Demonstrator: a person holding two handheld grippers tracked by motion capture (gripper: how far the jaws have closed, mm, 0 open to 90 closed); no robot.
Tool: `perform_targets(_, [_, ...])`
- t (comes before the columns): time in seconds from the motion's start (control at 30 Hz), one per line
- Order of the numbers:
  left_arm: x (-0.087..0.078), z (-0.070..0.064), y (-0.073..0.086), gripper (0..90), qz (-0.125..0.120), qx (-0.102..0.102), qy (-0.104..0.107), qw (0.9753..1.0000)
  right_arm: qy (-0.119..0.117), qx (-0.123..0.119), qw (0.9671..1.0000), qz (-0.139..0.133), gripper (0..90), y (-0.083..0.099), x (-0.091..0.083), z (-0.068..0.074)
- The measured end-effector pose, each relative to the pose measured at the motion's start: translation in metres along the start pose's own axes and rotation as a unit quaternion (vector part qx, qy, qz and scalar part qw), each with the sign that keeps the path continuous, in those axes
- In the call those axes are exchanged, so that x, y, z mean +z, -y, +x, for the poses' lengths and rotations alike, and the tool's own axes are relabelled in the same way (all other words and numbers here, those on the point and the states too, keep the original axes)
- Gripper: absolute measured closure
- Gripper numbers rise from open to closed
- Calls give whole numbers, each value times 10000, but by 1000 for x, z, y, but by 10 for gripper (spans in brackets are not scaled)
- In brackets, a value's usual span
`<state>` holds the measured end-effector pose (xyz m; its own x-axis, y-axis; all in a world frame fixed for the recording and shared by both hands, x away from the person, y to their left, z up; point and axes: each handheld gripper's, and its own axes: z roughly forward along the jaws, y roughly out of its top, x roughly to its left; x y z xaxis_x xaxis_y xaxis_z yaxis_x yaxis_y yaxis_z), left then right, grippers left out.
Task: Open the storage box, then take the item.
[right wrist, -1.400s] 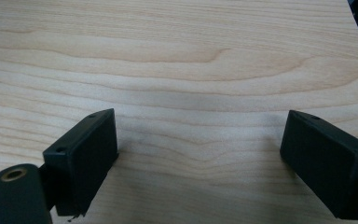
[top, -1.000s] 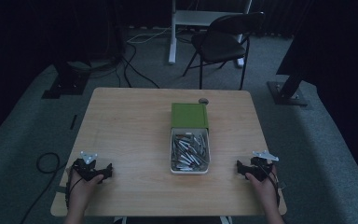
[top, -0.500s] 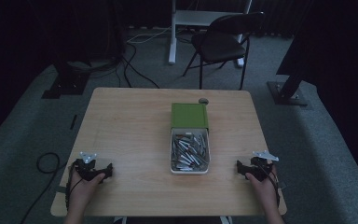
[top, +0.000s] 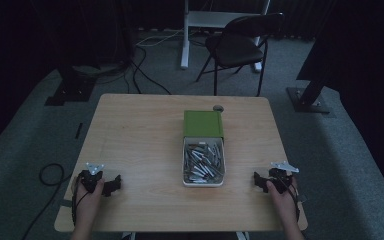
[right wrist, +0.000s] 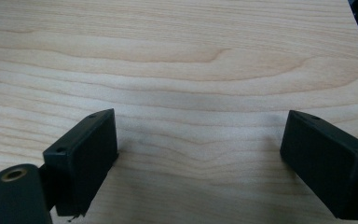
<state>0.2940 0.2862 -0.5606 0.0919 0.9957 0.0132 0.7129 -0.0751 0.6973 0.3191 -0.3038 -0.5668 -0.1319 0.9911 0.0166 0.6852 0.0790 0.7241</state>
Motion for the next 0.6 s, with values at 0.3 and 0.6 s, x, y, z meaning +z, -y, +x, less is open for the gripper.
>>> perform_targets(0.3, [1, -1, 0, 18, 45, 15, 15, 10000, 1, -3, 10000, 7, 104, 0, 0, 0])
perform_targets(0.6, [1, 0, -1, 16, 46, 45, 52, 10000, -91, -87, 9999, 5, 104, -2, 2, 2])
